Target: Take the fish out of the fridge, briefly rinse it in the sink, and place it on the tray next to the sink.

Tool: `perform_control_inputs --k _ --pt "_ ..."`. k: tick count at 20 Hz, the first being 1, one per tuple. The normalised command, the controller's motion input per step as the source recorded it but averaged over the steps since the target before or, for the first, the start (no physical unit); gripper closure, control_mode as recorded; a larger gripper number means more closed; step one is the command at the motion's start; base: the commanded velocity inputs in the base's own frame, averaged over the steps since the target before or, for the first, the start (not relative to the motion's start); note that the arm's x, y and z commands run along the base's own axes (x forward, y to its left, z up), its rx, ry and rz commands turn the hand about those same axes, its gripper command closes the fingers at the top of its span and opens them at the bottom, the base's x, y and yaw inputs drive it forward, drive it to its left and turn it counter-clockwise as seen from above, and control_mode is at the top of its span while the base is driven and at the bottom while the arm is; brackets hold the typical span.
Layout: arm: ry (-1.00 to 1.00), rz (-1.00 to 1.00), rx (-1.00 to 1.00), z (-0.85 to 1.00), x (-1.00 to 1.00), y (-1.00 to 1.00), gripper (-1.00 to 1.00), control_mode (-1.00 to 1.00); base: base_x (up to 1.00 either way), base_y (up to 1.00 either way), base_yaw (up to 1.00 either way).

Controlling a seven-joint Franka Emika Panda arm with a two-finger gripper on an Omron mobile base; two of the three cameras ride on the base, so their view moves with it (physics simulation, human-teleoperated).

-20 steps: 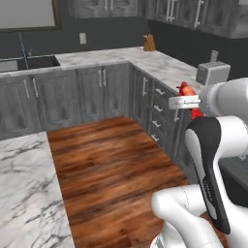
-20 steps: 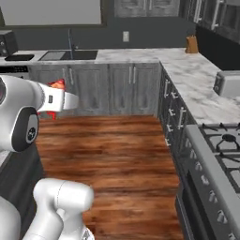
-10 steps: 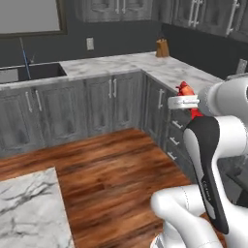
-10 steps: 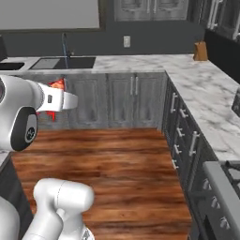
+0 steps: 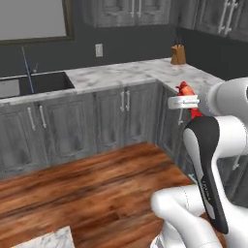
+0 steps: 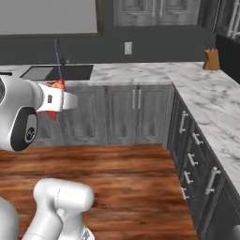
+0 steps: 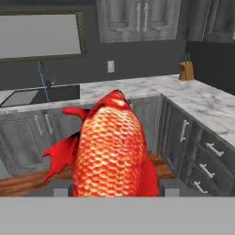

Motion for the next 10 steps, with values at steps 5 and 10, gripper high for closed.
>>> perform_control_inputs --k 5,10 --pt "0.00 0.00 0.00 0.00 0.00 0.00 1.00 1.00 1.00 0.58 0.00" --pt "0.00 0.00 0.00 0.00 0.00 0.00 1.00 1.00 1.00 0.83 0.00"
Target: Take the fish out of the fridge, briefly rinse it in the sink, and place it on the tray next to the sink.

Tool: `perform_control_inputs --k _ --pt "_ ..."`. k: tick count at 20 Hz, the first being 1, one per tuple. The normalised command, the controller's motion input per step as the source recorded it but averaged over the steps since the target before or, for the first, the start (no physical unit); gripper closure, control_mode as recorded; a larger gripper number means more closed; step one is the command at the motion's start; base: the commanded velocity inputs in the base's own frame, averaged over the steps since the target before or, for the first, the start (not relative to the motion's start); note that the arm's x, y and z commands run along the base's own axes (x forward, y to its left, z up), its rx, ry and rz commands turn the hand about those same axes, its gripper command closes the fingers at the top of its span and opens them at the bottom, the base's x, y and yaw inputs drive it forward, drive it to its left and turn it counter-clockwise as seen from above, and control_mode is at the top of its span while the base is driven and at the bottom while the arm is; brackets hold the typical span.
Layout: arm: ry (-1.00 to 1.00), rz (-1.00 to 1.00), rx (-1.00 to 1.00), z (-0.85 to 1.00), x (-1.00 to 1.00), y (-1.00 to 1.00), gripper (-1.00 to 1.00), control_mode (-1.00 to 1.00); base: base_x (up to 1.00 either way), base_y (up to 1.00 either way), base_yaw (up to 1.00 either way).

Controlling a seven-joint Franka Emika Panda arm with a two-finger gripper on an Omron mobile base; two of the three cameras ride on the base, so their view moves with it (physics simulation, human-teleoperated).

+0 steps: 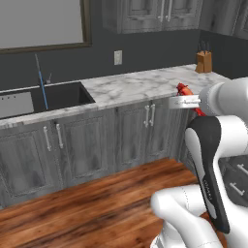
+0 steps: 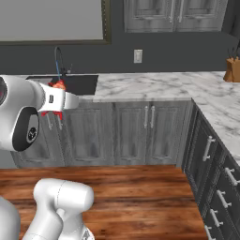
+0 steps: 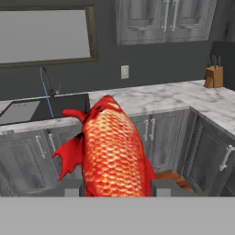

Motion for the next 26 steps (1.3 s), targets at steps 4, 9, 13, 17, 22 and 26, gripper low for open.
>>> perform_control_inputs --k 4,9,13,17,22,26 --pt "0.00 0.00 0.00 0.00 0.00 0.00 1.00 1.00 1.00 1.00 0.00" --pt "0.00 0.00 0.00 0.00 0.00 0.00 1.00 1.00 1.00 0.97 0.00" --pt "0.00 0.00 0.00 0.00 0.00 0.00 1.00 1.00 1.00 -0.06 -0.01" --pt "0.00 0.00 0.00 0.00 0.00 0.00 1.00 1.00 0.67 -0.99 0.04" --pt "0.00 0.00 0.00 0.00 0.00 0.00 1.00 1.00 0.95 0.27 0.01" --pt "0.00 0.00 0.00 0.00 0.00 0.00 1.00 1.00 0.98 1.00 0.00"
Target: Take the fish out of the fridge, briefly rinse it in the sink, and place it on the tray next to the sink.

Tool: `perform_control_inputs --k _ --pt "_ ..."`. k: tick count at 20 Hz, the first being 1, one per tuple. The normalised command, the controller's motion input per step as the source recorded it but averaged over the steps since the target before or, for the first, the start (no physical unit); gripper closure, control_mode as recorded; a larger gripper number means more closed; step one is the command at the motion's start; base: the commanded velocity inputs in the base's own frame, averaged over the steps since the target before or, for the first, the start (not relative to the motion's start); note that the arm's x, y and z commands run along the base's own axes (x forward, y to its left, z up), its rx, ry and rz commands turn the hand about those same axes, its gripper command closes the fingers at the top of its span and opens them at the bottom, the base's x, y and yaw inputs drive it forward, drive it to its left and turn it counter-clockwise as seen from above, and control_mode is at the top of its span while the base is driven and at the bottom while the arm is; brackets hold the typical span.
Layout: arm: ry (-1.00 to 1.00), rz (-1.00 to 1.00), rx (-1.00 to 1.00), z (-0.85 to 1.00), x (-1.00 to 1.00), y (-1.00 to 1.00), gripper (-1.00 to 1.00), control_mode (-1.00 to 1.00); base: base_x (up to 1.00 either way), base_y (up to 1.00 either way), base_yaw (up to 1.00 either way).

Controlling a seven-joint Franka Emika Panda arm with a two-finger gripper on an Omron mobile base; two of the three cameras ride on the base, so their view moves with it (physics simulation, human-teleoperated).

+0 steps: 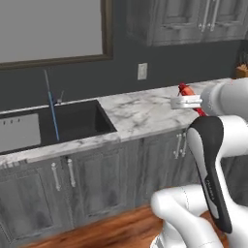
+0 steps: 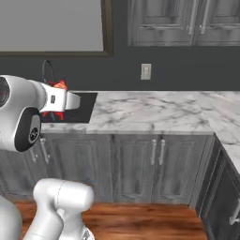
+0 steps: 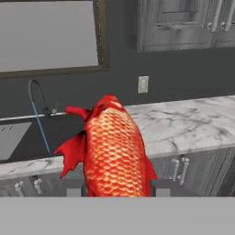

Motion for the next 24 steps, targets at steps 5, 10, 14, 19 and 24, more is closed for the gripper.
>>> perform_control_inputs --k 5,10,14,19,24 --pt "0.00 0.00 0.00 0.00 0.00 0.00 1.00 1.00 0.97 0.98 0.00" --pt "0.00 0.00 0.00 0.00 0.00 0.00 1.00 1.00 0.76 0.18 -0.01" --pt "0.00 0.00 0.00 0.00 0.00 0.00 1.00 1.00 0.38 0.18 -0.01" --pt "0.00 0.00 0.00 0.00 0.00 0.00 1.00 1.00 0.08 0.43 -0.01" --pt "0.00 0.00 0.00 0.00 0.00 0.00 1.00 1.00 0.01 0.52 0.00"
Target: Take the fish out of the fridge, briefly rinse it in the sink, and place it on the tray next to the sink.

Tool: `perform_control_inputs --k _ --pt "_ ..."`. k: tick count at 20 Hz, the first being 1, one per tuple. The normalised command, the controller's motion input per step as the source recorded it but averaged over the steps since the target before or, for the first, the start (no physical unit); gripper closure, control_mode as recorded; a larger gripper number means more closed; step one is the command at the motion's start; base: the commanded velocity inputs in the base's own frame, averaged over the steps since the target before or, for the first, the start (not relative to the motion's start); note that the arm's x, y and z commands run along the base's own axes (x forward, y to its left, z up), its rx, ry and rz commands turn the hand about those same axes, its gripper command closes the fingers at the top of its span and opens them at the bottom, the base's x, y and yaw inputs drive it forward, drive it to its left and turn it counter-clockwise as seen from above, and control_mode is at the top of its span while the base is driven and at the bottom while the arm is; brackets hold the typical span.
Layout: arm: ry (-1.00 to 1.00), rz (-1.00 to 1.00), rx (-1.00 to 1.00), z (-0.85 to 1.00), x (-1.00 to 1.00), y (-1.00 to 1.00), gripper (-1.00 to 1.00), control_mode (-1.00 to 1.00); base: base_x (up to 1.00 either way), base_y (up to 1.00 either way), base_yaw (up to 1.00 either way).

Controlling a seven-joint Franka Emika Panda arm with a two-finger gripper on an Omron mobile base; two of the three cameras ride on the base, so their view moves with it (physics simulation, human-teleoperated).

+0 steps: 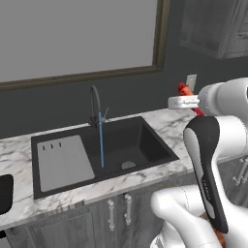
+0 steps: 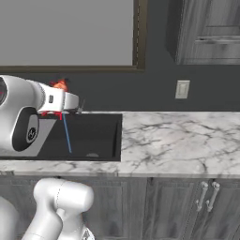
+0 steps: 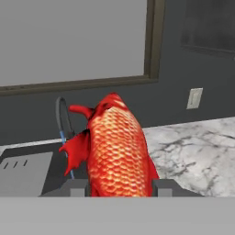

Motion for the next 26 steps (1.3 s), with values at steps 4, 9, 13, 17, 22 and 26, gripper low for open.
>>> perform_control_inputs --k 4,9,13,17,22,26 --pt "0.00 0.00 0.00 0.00 0.00 0.00 1.00 1.00 0.50 0.18 -0.07" --pt "0.00 0.00 0.00 0.00 0.00 0.00 1.00 1.00 0.28 0.03 -0.02" --pt "0.17 0.00 0.00 -0.13 0.21 0.01 1.00 -1.00 0.02 0.01 0.00" --pt "0.46 0.08 0.08 -0.20 0.44 0.00 1.00 -1.00 0.00 0.00 0.00" --pt "0.39 0.15 0.20 -0.26 0.15 -0.02 1.00 -1.00 0.00 0.00 0.00" --pt "0.14 0.05 0.17 -0.36 0.00 0.16 1.00 -1.00 0.00 0.00 0.00"
